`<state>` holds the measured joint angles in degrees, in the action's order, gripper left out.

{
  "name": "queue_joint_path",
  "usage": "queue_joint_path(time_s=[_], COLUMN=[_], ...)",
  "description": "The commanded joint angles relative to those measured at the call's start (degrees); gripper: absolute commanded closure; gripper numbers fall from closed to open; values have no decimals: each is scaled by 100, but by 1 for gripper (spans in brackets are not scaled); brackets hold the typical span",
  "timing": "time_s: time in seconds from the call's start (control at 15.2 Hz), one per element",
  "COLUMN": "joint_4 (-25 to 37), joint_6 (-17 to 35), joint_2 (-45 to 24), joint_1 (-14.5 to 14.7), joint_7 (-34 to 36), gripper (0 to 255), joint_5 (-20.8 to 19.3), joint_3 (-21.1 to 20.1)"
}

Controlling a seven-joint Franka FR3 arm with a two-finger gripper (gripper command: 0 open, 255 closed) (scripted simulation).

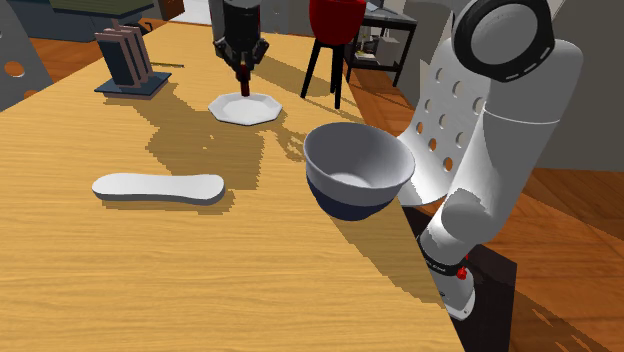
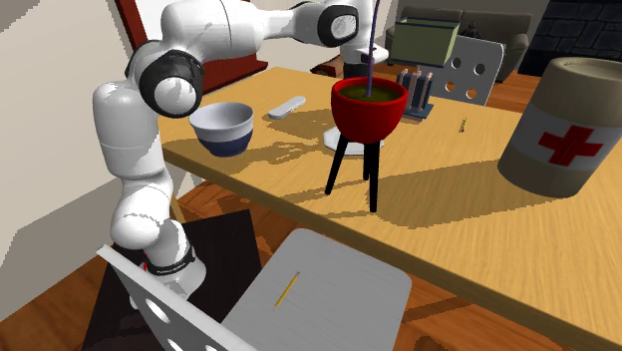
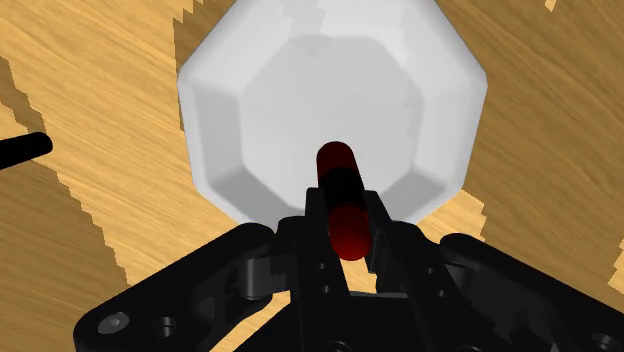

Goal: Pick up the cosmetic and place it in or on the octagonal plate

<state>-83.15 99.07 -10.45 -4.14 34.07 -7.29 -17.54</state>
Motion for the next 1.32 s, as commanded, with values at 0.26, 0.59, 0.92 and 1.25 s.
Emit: queue_joint_path(time_s=[0.26,0.59,0.92,1.25], joint_4=[-668,-668,-668,-489], joint_6=[570,570,569,382], joint_2=[106,106,105,115], joint_1=[-37,-37,-37,-27], joint_7=[25,25,25,18], gripper=[255,255,0,0], joint_5=[24,24,24,29], joint_3=[12,13,13,5])
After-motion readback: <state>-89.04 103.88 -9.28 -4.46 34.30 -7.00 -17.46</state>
